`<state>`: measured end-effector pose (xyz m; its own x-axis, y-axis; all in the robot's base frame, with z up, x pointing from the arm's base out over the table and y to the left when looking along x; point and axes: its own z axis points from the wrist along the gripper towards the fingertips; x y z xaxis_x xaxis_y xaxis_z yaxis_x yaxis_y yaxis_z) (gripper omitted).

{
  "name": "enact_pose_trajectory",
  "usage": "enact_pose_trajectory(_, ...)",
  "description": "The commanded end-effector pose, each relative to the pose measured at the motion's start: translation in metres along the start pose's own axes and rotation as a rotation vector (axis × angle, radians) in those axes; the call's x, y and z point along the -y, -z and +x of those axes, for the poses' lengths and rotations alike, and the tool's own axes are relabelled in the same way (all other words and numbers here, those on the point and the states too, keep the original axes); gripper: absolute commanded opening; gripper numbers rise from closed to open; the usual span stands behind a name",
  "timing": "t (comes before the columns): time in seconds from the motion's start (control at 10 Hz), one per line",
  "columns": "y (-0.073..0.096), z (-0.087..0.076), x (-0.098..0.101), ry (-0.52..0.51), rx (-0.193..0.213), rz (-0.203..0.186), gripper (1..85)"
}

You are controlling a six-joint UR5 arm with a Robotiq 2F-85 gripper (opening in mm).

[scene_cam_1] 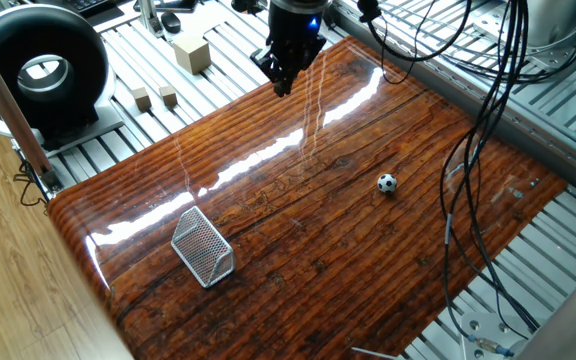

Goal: Push the soccer ball into the goal

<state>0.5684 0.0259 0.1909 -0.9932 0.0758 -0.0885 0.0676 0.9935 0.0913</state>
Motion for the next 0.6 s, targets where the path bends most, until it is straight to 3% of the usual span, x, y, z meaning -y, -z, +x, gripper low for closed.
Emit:
enact_pose_trajectory(0.0, 0.0015, 0.0043, 0.0048, 0.002, -0.017, 0.018, 1.0)
enact_pose_trajectory(0.3, 0.0019, 0.0093, 0.0127, 0.005, -0.036, 0.048, 1.0)
enact_pose_trajectory(0.5, 0.0019, 0.0116, 0.0081, -0.032, -0.044, 0.031, 1.0)
